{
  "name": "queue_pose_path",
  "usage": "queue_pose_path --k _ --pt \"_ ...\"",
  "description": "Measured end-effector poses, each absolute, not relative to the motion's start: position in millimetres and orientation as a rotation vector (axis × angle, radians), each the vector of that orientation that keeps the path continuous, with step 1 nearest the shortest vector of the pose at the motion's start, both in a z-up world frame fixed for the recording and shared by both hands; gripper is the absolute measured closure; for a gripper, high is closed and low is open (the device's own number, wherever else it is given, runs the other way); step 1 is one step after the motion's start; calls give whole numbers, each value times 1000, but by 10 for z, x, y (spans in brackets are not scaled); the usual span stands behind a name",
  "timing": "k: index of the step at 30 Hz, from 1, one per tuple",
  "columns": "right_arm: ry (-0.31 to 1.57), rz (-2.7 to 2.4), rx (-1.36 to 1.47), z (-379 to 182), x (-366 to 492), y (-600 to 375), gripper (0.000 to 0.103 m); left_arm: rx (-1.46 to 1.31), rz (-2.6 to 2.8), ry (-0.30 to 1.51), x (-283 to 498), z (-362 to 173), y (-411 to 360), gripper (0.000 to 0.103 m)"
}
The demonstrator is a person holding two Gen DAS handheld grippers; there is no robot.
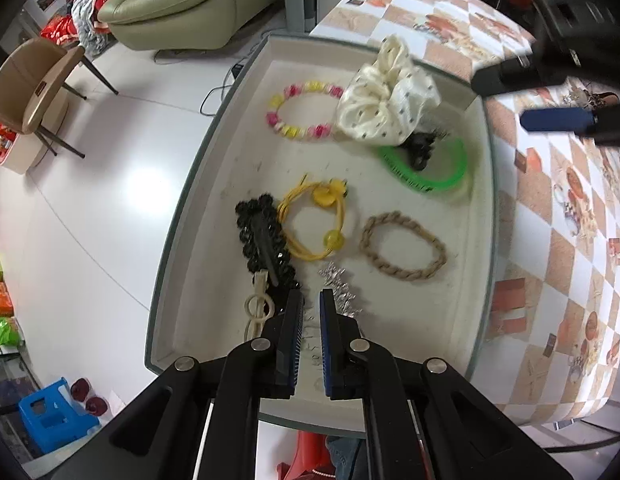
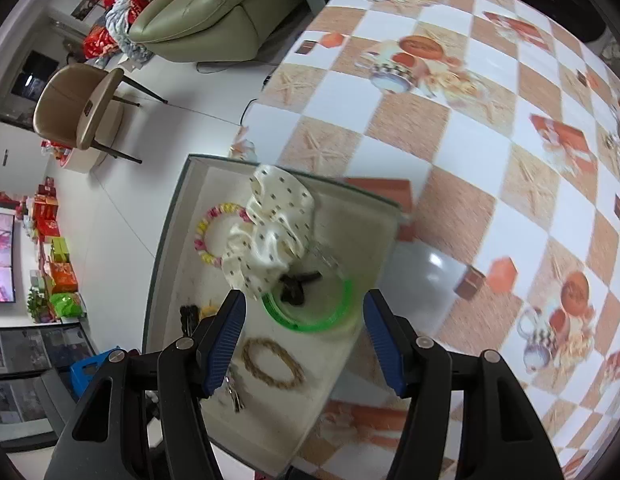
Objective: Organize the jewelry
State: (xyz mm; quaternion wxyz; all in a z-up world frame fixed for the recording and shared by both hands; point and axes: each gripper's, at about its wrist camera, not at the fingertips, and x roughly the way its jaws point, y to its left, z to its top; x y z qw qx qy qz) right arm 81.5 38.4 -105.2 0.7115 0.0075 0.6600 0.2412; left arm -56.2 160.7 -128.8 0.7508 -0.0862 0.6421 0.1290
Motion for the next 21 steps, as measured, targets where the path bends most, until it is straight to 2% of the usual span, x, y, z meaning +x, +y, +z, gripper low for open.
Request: queue_pose_path --k 1,2,3,4,14,18,21 --pt "1464 528 21 -1040 791 347 38 -189 277 1400 -545 -1266 1593 90" --pt "1466 522 24 -1040 771 293 38 -190 276 1399 -532 -1246 1578 66" --pt "1467 514 29 -1030 752 258 38 -190 278 1400 -531 -1241 1582 7" --pt "1468 507 35 -1024 737 217 38 -183 301 1385 -528 -1209 1578 0" --pt "1472 476 27 -927 606 19 38 -167 301 1329 -326 -987 1528 0" --pt "1464 487 -6 -852 496 17 23 -160 318 1322 -620 -948 1403 0" --pt "1458 492 -44 -800 396 34 23 -164 325 1323 -742 -877 1388 0"
